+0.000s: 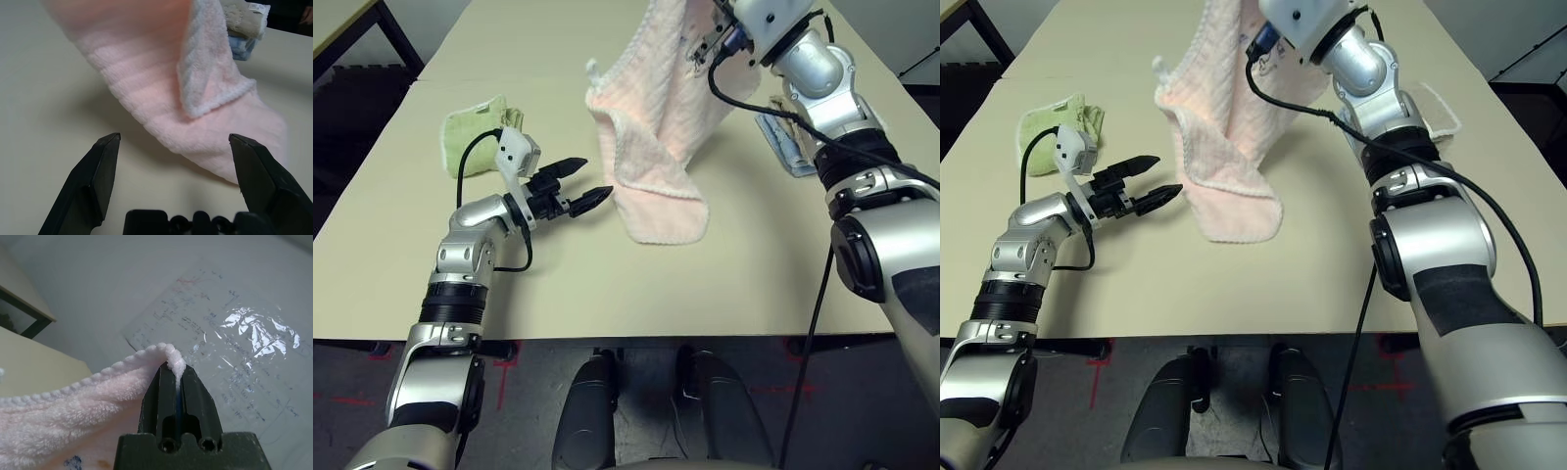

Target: Fold the towel and set it aside.

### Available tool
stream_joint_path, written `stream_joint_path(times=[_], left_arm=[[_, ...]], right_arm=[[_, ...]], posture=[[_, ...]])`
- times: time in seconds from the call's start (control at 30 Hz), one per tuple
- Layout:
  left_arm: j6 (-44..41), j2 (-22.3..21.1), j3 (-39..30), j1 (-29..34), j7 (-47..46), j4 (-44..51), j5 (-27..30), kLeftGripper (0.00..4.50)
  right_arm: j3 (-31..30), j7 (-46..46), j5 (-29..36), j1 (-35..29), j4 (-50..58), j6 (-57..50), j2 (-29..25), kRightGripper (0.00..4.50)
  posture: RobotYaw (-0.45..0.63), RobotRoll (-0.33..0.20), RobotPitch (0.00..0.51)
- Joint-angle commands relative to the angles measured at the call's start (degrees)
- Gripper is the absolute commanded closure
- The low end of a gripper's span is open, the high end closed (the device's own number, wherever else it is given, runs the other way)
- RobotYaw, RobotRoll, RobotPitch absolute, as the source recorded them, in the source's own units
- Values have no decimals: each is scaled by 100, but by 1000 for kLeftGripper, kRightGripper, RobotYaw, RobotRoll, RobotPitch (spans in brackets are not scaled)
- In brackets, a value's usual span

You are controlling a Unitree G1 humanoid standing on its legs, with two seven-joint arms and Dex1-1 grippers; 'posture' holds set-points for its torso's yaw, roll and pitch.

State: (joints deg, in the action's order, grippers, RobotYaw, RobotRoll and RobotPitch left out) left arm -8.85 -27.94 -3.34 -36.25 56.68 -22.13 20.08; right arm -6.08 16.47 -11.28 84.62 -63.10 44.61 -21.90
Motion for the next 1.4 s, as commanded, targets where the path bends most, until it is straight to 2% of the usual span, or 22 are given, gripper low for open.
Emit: stream_joint_path(times=[0.03, 0.4, 0.73, 1.03, 1.23, 1.4], left_arm=[[90, 30, 66, -46, 81, -107, -78, 0], [186, 120, 73, -97, 58, -197, -98, 0], [693, 270, 8, -445, -104, -620, -231, 0], [336, 353, 165, -404, 136, -169, -118, 0], [-245, 458, 185, -481, 175, 420, 130, 0], [-431, 432, 221, -422, 170, 710, 145, 0]], right_arm=[[64, -93, -48, 233, -69, 161, -89, 4436], [126, -127, -10, 723, -133, 317, -117, 4436], [145, -4, 18, 681, -160, 247, -167, 4436], [79, -55, -129, 702, -311, -274, -134, 4436], [50, -7, -151, 751, -304, -407, -40, 4436], [77, -235, -206, 969, -373, -595, -25, 4436]], posture=[[-12, 0, 207], [-7, 0, 207], [-10, 0, 208], [3, 0, 210], [15, 0, 209], [20, 0, 208]])
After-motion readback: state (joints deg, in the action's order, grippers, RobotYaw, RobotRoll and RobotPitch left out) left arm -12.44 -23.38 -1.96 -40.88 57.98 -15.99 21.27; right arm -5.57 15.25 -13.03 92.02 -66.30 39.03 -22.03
